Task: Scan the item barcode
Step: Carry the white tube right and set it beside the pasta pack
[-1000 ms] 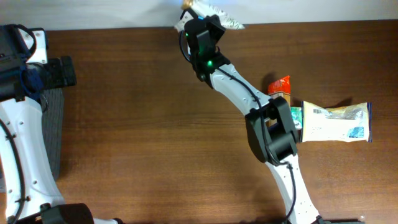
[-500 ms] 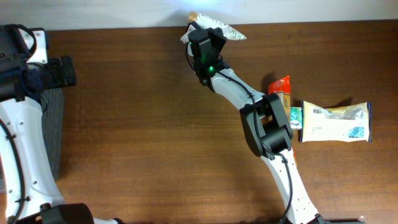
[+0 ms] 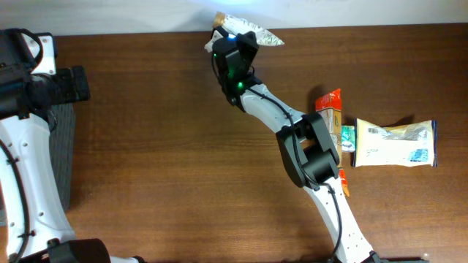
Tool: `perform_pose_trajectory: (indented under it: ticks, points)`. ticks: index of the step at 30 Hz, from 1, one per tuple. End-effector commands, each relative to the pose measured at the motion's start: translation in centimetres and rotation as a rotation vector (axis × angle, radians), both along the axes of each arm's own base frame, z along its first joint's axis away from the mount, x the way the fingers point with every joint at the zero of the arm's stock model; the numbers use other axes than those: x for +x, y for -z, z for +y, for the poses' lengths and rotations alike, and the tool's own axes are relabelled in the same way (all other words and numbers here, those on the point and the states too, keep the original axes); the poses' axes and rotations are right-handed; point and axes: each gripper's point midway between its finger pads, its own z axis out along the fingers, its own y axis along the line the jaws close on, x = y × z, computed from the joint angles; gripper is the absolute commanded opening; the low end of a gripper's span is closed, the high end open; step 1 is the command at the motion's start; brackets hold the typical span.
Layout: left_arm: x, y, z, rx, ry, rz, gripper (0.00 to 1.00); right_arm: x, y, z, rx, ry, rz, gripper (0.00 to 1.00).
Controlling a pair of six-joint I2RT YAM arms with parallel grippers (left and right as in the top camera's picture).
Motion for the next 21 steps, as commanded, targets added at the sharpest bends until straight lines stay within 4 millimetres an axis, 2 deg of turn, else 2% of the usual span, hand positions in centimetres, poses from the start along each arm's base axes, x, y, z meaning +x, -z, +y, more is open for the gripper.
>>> perform_pose_trajectory:
  ticks: [1, 2, 4, 6, 7, 9, 10, 12, 14, 16, 18, 21]
  points:
    - [0.2, -0.2, -0.2, -0.004, -0.001, -0.009, 0.99, -1.6, -8.3, 0.2, 0.077, 0.043, -0.094, 0.04]
    - [0.2, -0.2, -0.2, -0.004, -0.001, -0.009, 0.99, -2.3, -9.5, 0.3, 0.126, 0.042, -0.093, 0.04]
    - [0.2, -0.2, -0.2, -0.004, -0.002, -0.009, 0.99, -5.0, -11.3, 1.4, 0.271, -0.024, 0.016, 0.04]
    - [0.2, -0.2, -0.2, -0.004, -0.001, -0.009, 0.99, -9.0, -13.3, 2.1, 0.503, -0.079, 0.154, 0.04]
    - [0.2, -0.2, -0.2, -0.004, -0.001, -0.009, 0.99, -11.0, -14.0, 1.8, 0.640, -0.053, 0.206, 0.04]
    - [0.2, -0.2, -0.2, -0.004, -0.001, -0.009, 0.99, -14.4, -13.7, 1.0, 0.853, 0.039, 0.318, 0.04]
    - [0.2, -0.2, -0.2, -0.004, -0.001, -0.009, 0.99, -17.1, -12.5, 0.2, 0.948, 0.125, 0.436, 0.04]
    - [0.2, -0.2, -0.2, -0.004, -0.002, -0.009, 1.00, -21.0, -9.3, -1.3, 1.001, 0.283, 0.636, 0.04]
    - [0.2, -0.2, -0.2, -0.004, -0.001, -0.009, 0.99, -24.1, -5.7, -3.4, 1.020, 0.504, 0.758, 0.04]
    - [0.2, -0.2, -0.2, -0.004, -0.001, -0.009, 0.99, -26.6, -1.9, -5.3, 0.996, 0.680, 0.851, 0.04]
    - [0.2, -0.2, -0.2, -0.004, -0.001, -0.009, 0.99, -28.9, 1.9, -6.7, 0.946, 0.772, 0.935, 0.04]
    - [0.2, -0.2, -0.2, -0.004, -0.002, -0.009, 0.99, -30.8, 5.3, -9.2, 0.904, 0.871, 0.980, 0.04]
